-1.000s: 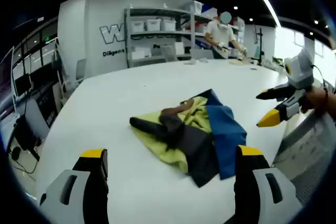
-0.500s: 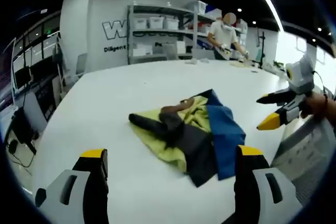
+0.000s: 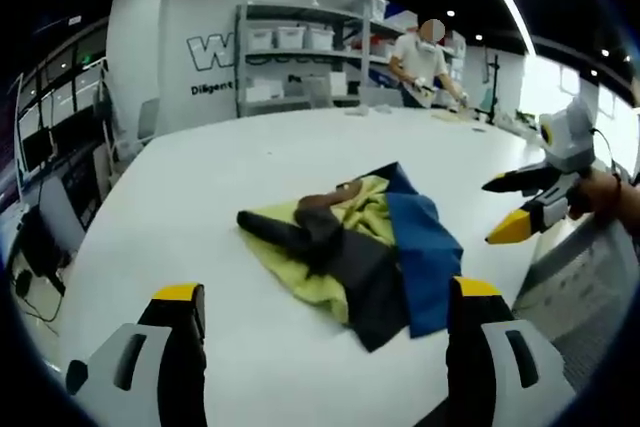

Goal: Fold the garment on the visible template until the final outline fits inside the template.

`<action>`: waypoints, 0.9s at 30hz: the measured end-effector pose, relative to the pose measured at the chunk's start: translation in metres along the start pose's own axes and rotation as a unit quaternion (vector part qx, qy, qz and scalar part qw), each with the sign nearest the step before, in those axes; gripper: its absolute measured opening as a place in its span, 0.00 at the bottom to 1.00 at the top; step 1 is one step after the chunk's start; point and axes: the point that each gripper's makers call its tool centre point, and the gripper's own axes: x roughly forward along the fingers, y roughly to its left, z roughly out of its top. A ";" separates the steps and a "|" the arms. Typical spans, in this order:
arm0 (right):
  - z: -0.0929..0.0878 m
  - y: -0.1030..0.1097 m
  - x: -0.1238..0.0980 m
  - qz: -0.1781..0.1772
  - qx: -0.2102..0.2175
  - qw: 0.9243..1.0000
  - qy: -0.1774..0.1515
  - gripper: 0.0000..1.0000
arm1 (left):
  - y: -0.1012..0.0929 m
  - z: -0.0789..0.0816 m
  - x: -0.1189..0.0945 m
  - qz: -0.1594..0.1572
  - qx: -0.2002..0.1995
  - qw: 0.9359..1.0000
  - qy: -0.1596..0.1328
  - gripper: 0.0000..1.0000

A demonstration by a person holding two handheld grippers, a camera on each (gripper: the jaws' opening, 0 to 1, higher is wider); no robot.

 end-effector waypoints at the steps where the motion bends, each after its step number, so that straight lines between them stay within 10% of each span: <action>1: 0.001 -0.001 0.000 -0.002 -0.002 1.000 -0.003 0.99 | 0.001 0.001 -0.001 0.002 -0.003 1.000 -0.004 0.97; 27: 0.017 -0.011 -0.005 -0.013 0.029 0.999 -0.040 0.99 | -0.005 0.002 -0.001 -0.010 0.000 1.000 -0.003 0.95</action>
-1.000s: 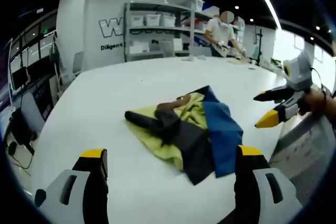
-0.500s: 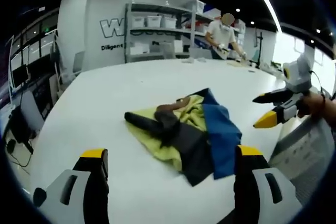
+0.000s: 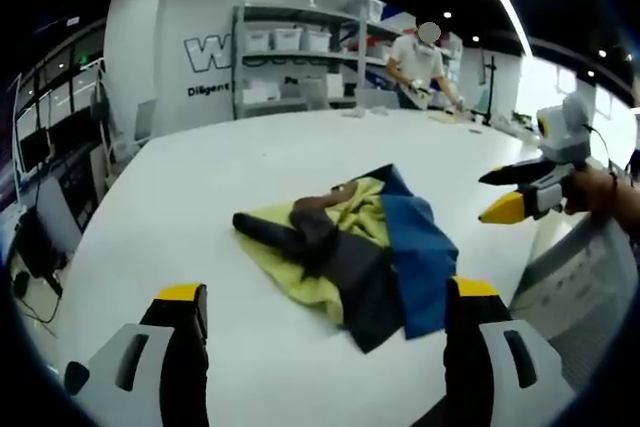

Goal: Fold the garment on the visible template until the final outline fits inside the template.

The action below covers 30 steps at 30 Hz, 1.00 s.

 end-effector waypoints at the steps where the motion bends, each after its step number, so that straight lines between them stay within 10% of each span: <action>1: 0.000 0.000 0.000 0.001 0.003 1.000 -0.001 0.99 | 0.000 0.000 0.000 -0.001 -0.001 1.000 -0.001 0.95; 9: 0.004 0.024 0.000 0.054 0.006 0.998 -0.007 0.99 | -0.001 -0.001 0.001 -0.010 -0.019 1.000 0.000 0.94; 30: 0.028 0.011 -0.006 0.041 0.011 0.999 -0.024 0.99 | 0.017 0.014 0.001 0.007 -0.009 1.000 -0.011 0.83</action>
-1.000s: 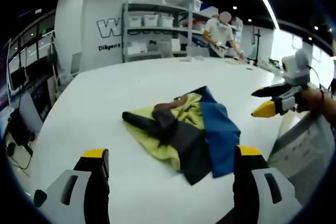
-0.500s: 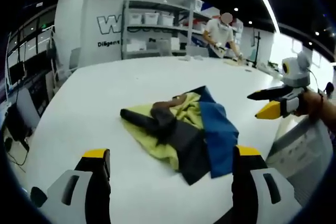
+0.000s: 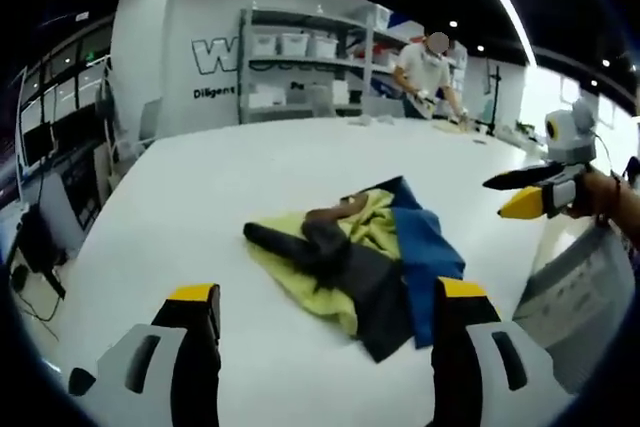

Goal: Fold the garment on the visible template until the final outline fits inside the template.

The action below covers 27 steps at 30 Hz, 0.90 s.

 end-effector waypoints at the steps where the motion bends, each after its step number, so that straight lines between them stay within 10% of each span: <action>1: 0.002 -0.002 0.000 0.001 0.001 1.000 0.001 0.97 | 0.002 0.003 0.000 0.000 -0.003 1.000 -0.001 0.83; 15: 0.049 -0.037 0.025 -0.017 -0.007 1.000 -0.003 0.78 | 0.005 0.041 0.022 -0.020 -0.003 0.999 -0.028 0.61; 27: 0.060 -0.058 0.066 -0.016 0.012 1.000 0.014 0.62 | 0.005 0.031 0.061 -0.033 -0.029 0.999 0.024 0.54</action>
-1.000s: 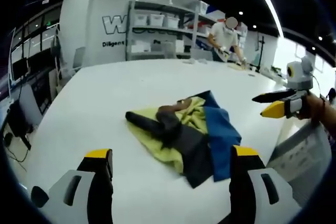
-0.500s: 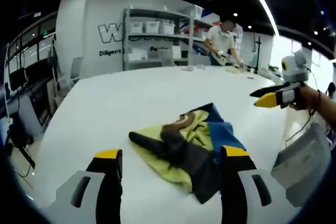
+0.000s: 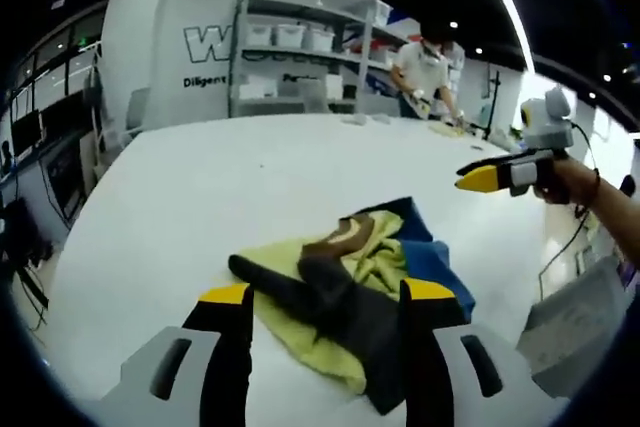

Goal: Fold the garment on the visible template until the final outline fits inside the template.

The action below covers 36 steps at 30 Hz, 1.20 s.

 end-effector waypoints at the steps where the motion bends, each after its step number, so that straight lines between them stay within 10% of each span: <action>1: 0.000 -0.002 0.003 -0.001 0.002 1.000 0.003 0.60 | 0.000 -0.001 0.003 -0.002 -0.001 1.000 0.001 0.53; 26: -0.032 -0.035 0.074 -0.064 0.016 0.993 0.098 0.27 | -0.003 -0.047 0.057 -0.016 -0.055 0.995 0.078 0.18; 36: -0.037 -0.040 0.073 -0.076 0.013 0.990 0.115 0.00 | -0.001 -0.037 0.052 -0.024 -0.058 0.997 0.046 0.00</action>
